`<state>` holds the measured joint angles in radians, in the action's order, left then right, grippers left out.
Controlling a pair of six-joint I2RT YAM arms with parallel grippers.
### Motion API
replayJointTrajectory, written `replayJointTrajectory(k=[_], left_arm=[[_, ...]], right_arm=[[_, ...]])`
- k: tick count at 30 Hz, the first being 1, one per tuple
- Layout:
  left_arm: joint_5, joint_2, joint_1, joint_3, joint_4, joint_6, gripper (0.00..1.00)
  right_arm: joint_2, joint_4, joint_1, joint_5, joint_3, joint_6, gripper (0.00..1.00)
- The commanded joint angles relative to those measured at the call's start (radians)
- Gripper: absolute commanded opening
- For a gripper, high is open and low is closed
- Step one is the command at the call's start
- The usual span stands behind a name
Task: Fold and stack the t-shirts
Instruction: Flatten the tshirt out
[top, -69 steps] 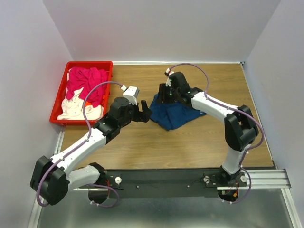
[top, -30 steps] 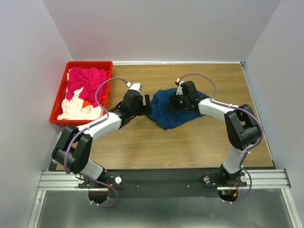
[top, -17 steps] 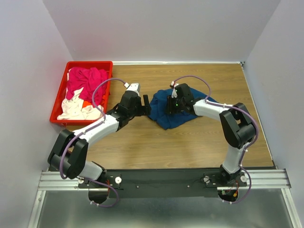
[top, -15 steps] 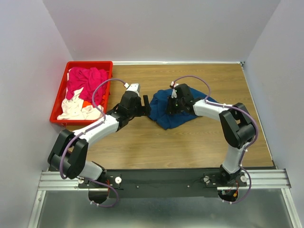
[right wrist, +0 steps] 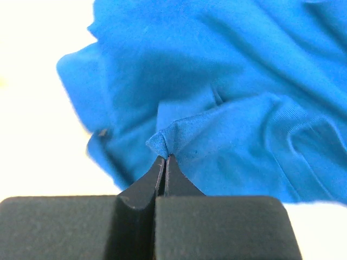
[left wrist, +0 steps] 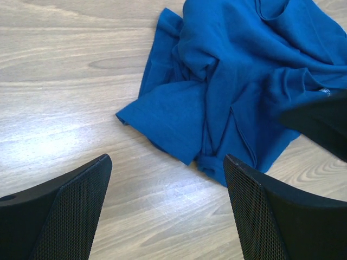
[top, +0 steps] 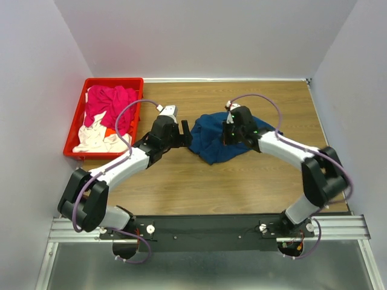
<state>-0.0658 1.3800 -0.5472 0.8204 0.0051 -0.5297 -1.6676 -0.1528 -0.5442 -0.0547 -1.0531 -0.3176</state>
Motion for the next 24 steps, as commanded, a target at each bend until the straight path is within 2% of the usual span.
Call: replayJointTrajectory(k=[1,7,12,16,21,24], left_arm=[[0.029,-0.004,0.001,0.006,-0.004,-0.016,0.92],[0.054,0.047,-0.019,0.065,-0.004,-0.012,0.92],[0.052,0.131,-0.039,0.120,-0.002,-0.007,0.92],[0.057,0.200,-0.063,0.169,-0.004,0.003,0.91],[0.057,0.293,-0.106,0.252,-0.004,0.010,0.91],[0.008,0.329,-0.106,0.269,-0.050,0.004,0.89]], right_arm=[[0.245,-0.109,-0.010,0.092,0.096,-0.044,0.01],[0.598,-0.273,-0.008,0.064,0.298,-0.221,0.01],[0.797,-0.398,-0.008,0.073,0.390,-0.313,0.01],[0.841,-0.439,-0.008,0.061,0.444,-0.356,0.01],[0.824,-0.439,-0.008,0.075,0.430,-0.344,0.01],[0.822,-0.445,-0.008,0.107,0.417,-0.339,0.01]])
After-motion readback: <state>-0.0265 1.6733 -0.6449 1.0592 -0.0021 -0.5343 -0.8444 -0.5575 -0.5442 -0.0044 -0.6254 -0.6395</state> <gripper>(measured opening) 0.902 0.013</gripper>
